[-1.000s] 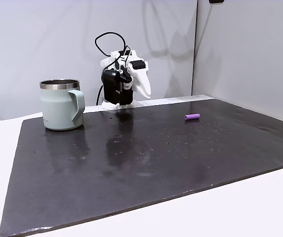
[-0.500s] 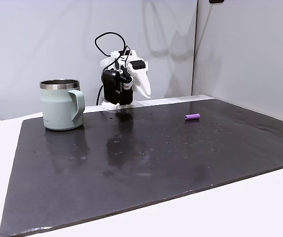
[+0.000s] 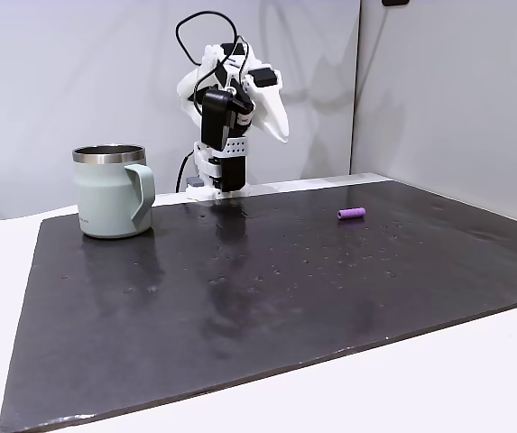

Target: Grasp a pengrip and put it in the cup.

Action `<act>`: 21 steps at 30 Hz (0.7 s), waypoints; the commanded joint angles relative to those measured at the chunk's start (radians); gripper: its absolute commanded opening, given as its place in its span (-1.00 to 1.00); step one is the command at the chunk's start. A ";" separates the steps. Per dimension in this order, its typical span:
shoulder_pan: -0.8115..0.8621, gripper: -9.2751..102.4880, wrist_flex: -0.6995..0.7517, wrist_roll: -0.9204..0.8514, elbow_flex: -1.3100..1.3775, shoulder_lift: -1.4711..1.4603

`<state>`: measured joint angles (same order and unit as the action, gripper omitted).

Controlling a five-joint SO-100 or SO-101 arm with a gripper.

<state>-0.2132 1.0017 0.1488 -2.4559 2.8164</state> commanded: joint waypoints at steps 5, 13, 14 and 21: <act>-0.132 -0.68 0.281 0.161 0.655 -0.518; -0.218 -0.40 0.423 0.233 0.933 -0.802; -0.230 -0.37 0.426 0.252 0.940 -0.824; -0.305 -0.29 0.439 0.328 0.959 -0.986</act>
<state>-0.4970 1.4297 0.4495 -1.5831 1.8699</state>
